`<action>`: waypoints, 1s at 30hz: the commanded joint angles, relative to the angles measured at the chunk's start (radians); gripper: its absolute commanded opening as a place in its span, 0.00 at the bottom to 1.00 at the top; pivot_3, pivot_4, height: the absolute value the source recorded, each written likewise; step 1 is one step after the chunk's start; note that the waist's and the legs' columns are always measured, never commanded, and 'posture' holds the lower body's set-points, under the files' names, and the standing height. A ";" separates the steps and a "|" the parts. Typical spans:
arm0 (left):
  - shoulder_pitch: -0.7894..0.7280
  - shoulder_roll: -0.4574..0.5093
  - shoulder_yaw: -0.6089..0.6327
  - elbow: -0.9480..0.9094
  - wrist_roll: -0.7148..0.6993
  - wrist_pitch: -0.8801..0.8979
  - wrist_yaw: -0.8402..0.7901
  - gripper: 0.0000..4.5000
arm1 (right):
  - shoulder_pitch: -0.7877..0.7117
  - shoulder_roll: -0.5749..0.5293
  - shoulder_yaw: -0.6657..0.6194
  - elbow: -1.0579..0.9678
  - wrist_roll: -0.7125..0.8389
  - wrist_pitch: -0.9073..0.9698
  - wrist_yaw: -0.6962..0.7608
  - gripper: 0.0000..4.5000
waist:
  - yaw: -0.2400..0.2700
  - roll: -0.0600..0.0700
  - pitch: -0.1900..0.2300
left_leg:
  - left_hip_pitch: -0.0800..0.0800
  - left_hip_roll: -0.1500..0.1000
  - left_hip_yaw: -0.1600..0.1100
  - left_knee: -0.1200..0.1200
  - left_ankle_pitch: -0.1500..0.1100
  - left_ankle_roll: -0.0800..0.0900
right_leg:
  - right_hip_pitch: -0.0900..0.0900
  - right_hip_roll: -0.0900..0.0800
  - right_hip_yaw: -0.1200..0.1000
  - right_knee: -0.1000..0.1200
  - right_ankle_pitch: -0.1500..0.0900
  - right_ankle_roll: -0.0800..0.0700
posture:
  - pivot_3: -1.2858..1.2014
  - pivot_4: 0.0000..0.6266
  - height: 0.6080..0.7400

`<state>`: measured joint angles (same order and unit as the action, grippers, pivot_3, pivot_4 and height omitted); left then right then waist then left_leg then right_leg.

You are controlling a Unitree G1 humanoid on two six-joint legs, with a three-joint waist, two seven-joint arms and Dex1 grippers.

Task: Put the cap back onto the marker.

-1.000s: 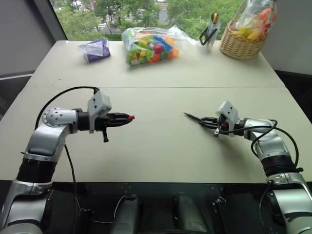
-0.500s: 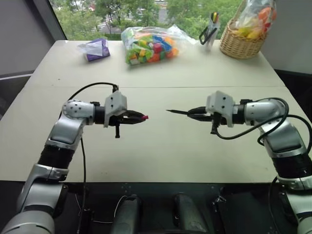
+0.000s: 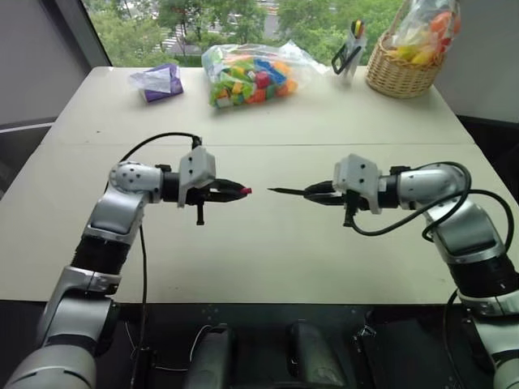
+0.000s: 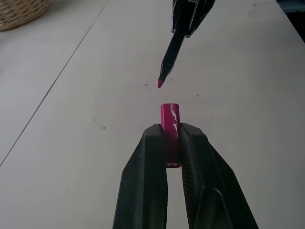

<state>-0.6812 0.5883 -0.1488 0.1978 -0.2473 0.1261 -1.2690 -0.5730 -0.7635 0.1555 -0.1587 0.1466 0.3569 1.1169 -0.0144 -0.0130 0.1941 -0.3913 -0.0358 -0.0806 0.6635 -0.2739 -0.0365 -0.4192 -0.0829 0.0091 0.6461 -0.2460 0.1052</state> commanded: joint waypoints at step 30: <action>-0.042 -0.012 -0.013 0.007 -0.002 -0.006 -0.030 0.00 | -0.055 0.024 0.006 -0.122 0.058 0.066 -0.020 0.00 | 0.000 0.000 0.000 | 0.000 0.000 0.000 0.000 0.000 0.000 | 0.000 0.000 0.000 0.000 0.000 0.000 | 0.52 0.24 1.00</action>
<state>-0.7041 0.5703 -0.1708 0.2164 -0.2475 0.1264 -1.2957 -0.6013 -0.7453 0.1802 -0.2355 0.1819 0.4259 1.1033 -0.0146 -0.0130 0.1941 -0.3914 -0.0358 -0.0807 0.6635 -0.2739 -0.0364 -0.4193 -0.0828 0.0090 0.6461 -0.2460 0.1052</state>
